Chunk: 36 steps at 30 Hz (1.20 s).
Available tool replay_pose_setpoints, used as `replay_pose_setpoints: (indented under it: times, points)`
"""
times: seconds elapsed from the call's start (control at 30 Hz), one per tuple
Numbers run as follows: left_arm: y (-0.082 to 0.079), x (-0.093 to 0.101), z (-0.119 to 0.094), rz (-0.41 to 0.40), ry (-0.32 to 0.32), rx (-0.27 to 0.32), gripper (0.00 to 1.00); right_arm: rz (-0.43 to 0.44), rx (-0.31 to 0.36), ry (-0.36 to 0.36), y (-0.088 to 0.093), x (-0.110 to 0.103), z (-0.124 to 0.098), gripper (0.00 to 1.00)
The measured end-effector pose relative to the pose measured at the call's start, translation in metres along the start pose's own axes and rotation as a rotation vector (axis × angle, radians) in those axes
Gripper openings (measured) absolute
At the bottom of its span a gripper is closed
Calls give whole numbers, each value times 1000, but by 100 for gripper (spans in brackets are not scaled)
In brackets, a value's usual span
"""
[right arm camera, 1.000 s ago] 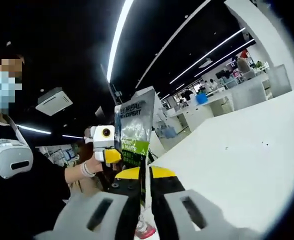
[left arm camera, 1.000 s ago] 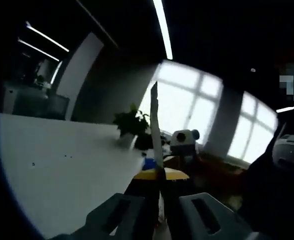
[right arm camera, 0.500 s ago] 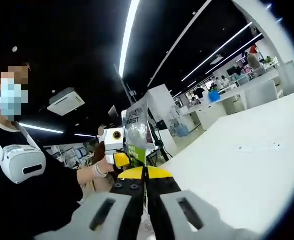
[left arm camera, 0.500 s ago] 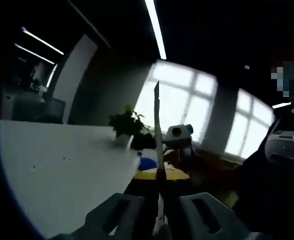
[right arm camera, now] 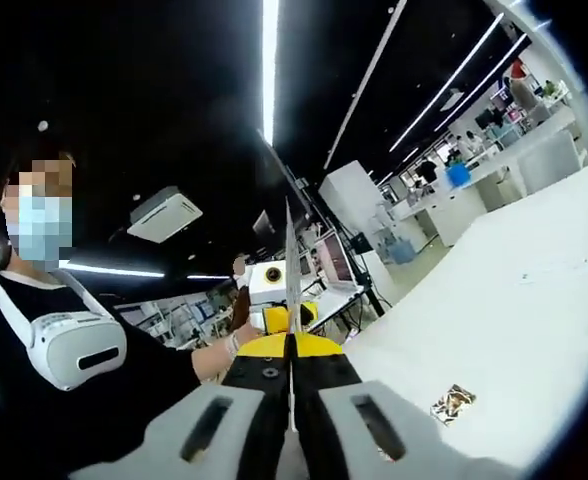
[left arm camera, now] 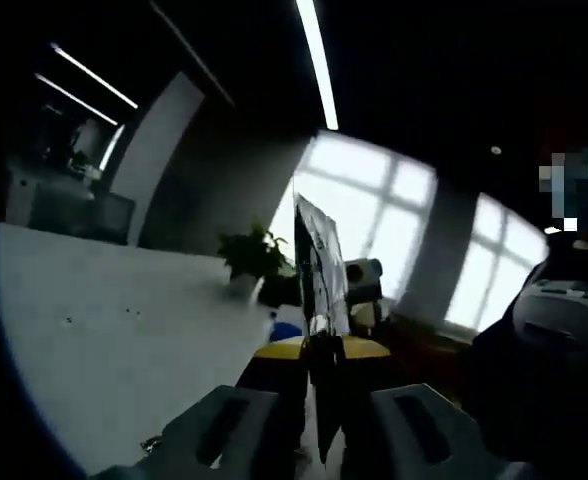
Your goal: Arrange the skincare products in the storage area until every visible bottle or jar stands upright without overlapping.
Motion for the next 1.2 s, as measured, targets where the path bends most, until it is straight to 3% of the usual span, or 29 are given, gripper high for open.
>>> replay_pose_setpoints:
  times: [0.07, 0.17, 0.33, 0.43, 0.63, 0.83, 1.0, 1.07, 1.13, 1.2]
  points:
    - [-7, -3, -4, -12, -23, 22, 5, 10, -18, 7, 6, -1, 0, 0]
    - [-9, -2, -10, 23, -40, 0, 7, 24, -23, -8, 14, -9, 3, 0]
    - [-13, -1, -21, -3, -63, 40, 7, 34, -48, 1, 26, -15, 6, 0]
    - [-22, 2, -27, -75, -64, 122, 5, 47, -57, 3, 30, -14, 8, 0]
    - [-23, 5, -36, -63, -71, 116, 1, 73, -61, 4, 37, -19, 13, 0]
    - [-21, 1, -43, -155, -56, 127, 0, 91, -63, 46, 44, -24, 19, 1]
    - [-22, 1, -47, -171, -42, 124, 0, 24, -63, 90, 48, -29, 25, 1]
    - [-23, 2, -50, -212, -26, 126, 0, -16, -50, 113, 49, -31, 28, 1]
    - [-26, 1, -54, -227, -20, 131, 0, -8, -37, 108, 50, -38, 32, 1]
    - [-29, 1, -60, -252, -14, 146, 0, -60, -29, 169, 51, -39, 35, 2]
Point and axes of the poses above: the point that each gripper's makers call its tool centre point, and the gripper's own axes: z roughly forward along the fingers, x roughly to its right, y roughly out of its underside, the point moved 9 cm from there along -z, roughly backward along the fingers, and after that the axes turned 15 degrees about x, right-handed, at the moved point
